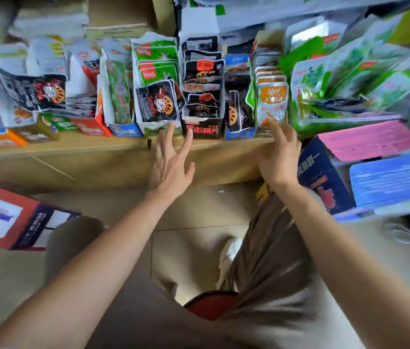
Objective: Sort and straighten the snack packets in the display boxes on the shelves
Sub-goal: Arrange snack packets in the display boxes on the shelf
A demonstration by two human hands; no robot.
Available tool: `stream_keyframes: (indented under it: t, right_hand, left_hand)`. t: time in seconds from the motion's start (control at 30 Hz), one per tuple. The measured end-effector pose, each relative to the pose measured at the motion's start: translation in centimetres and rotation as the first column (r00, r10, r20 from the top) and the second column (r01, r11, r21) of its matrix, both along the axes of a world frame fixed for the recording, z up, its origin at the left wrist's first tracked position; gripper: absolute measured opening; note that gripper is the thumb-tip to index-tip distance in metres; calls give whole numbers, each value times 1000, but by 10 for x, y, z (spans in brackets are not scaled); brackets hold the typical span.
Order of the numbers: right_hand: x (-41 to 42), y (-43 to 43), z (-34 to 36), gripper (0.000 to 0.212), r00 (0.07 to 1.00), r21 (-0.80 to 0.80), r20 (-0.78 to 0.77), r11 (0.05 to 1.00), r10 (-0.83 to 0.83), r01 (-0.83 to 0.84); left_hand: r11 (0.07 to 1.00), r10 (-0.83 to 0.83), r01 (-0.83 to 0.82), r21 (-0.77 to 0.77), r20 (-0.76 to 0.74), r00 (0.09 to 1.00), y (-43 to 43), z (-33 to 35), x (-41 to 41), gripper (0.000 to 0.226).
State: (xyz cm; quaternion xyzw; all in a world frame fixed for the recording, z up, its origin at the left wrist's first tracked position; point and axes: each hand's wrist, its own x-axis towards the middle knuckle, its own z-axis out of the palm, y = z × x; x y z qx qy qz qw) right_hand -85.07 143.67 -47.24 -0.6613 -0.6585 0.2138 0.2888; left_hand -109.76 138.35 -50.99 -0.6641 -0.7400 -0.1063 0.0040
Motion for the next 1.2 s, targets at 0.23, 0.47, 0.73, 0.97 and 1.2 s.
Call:
stream_keyframes:
  t: [0.23,0.47,0.73,0.97,1.2]
  right_hand:
    - [20,23,-5,71,982,-92,35,979,184,-180]
    - [12,14,9,67,995,245,43,964,92,-100]
    - [-31,36,25,87,963,182,161,953,216,-244]
    - [-9,60,41,14,996,95,68,994,57,-63]
    - [-1,81,56,27,1000,-3,24,1000,6,-5]
  left_hand:
    - [992,49,-48,-116,5,999,0,14,14,91]
    - [967,-66,31,252,134,989,-8,51,18,46]
    - [941,-252,247,231,-9,968,34,81,28,61]
    - [928,-370,358,103,146,917,61,69,13,43]
    - [872,-457,434,226,63,887,87,87,28,78]
